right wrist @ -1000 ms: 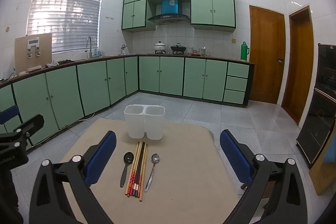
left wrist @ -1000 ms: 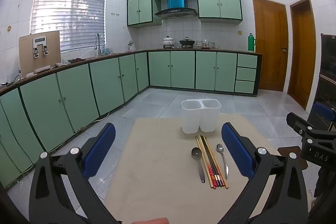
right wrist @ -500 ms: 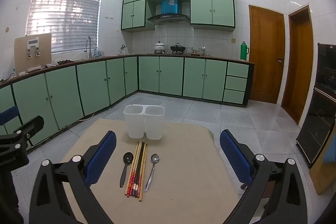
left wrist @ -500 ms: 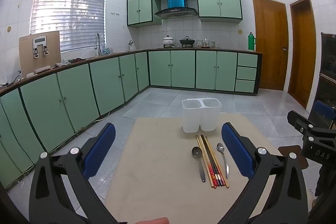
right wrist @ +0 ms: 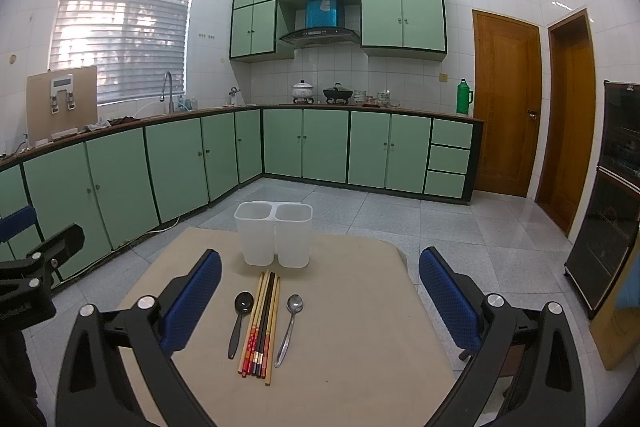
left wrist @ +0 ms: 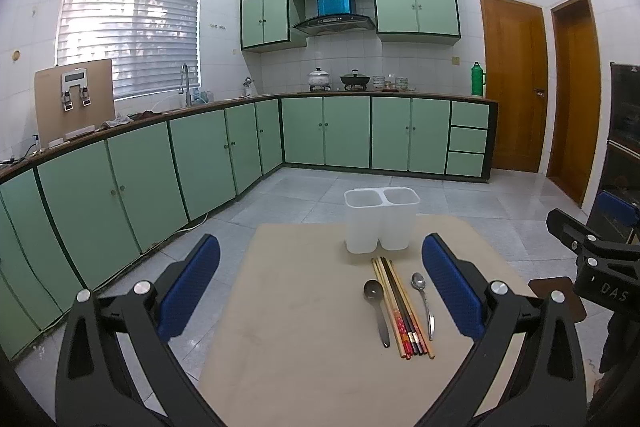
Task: Organize utensils
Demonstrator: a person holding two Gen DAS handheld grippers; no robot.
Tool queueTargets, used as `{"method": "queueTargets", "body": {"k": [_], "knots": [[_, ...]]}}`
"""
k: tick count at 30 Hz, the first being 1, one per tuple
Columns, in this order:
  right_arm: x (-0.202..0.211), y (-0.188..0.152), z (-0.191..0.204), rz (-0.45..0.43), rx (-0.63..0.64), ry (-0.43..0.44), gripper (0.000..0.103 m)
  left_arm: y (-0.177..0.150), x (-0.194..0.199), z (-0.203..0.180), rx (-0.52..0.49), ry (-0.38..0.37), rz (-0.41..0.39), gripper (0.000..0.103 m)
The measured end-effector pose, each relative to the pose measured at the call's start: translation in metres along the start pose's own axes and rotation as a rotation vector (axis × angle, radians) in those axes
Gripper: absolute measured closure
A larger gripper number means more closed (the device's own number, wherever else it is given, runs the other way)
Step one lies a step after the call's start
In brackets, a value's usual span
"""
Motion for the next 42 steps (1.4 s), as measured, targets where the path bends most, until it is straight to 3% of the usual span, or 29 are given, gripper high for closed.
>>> {"method": "queueTargets", "body": {"k": [42], "knots": [[-0.0066, 0.0007, 0.0013, 0.014, -0.010, -0.007, 0.006, 0.0038, -0.0091, 0.0006, 0.005, 0.015, 0.012, 0.005]]}}
Point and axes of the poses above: each gripper's, at about its wrist camera, not at the fingertips, and x roughly against the way its jaws point, z to its left, y to its top, the point moved 10 cm from there along -x, roughly the way its jaws point, and after that the axes turned 10 degrees about -y, right-handed, at the moved point
